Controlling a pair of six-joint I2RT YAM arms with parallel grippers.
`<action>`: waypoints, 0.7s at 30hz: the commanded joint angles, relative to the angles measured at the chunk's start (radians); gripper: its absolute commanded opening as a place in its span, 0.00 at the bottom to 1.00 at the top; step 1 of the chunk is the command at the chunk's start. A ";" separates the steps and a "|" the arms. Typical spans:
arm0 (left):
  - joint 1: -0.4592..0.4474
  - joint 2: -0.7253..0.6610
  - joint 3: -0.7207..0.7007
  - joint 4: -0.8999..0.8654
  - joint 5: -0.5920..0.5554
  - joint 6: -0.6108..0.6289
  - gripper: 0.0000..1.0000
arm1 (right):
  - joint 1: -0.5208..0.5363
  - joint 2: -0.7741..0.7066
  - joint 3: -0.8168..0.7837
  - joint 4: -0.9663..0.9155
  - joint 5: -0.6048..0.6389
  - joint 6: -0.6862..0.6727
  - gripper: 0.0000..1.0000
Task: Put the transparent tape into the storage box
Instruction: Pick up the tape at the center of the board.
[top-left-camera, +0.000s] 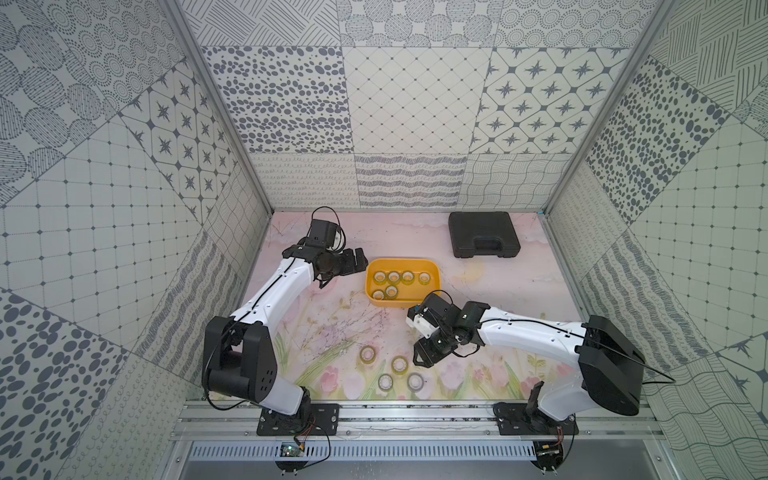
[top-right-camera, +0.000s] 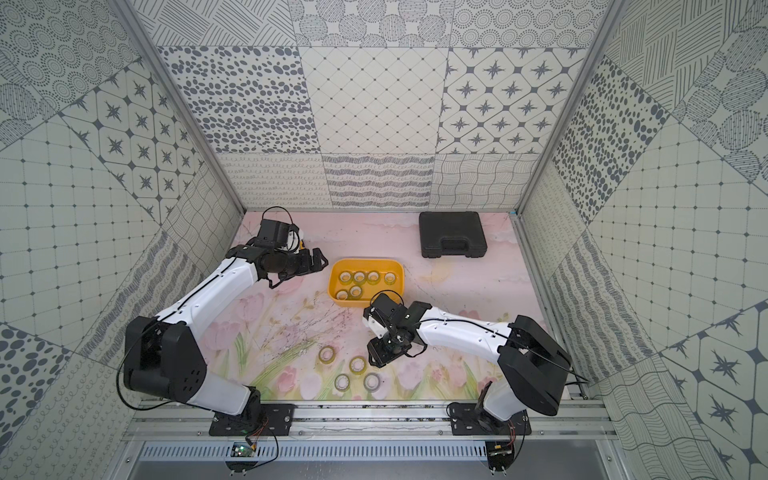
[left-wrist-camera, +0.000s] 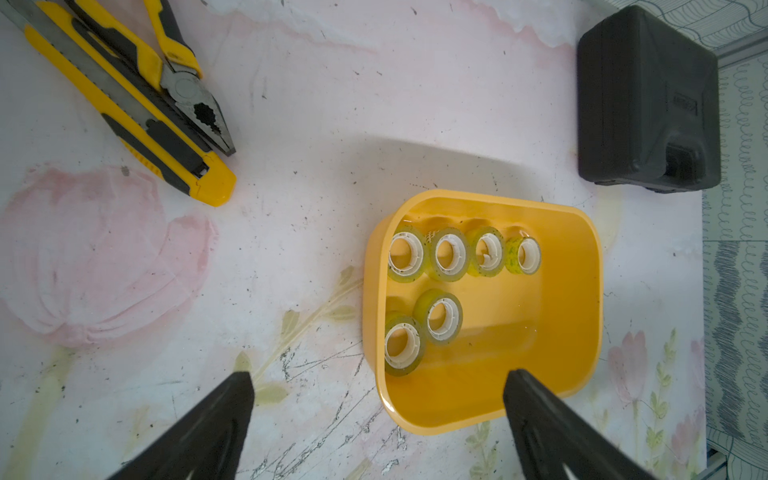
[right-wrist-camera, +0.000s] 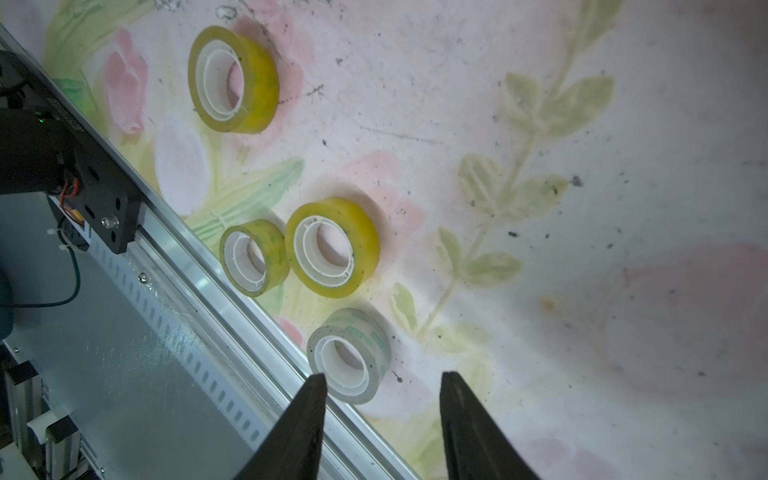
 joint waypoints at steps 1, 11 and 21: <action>0.002 0.001 0.012 -0.005 0.010 0.009 0.99 | 0.019 -0.007 -0.020 0.047 -0.024 0.030 0.49; 0.001 -0.001 0.007 -0.004 0.002 0.011 0.99 | 0.066 0.020 -0.038 0.055 0.007 0.059 0.48; 0.001 -0.002 0.006 -0.004 -0.002 0.011 0.99 | 0.114 0.088 -0.018 0.055 0.053 0.069 0.47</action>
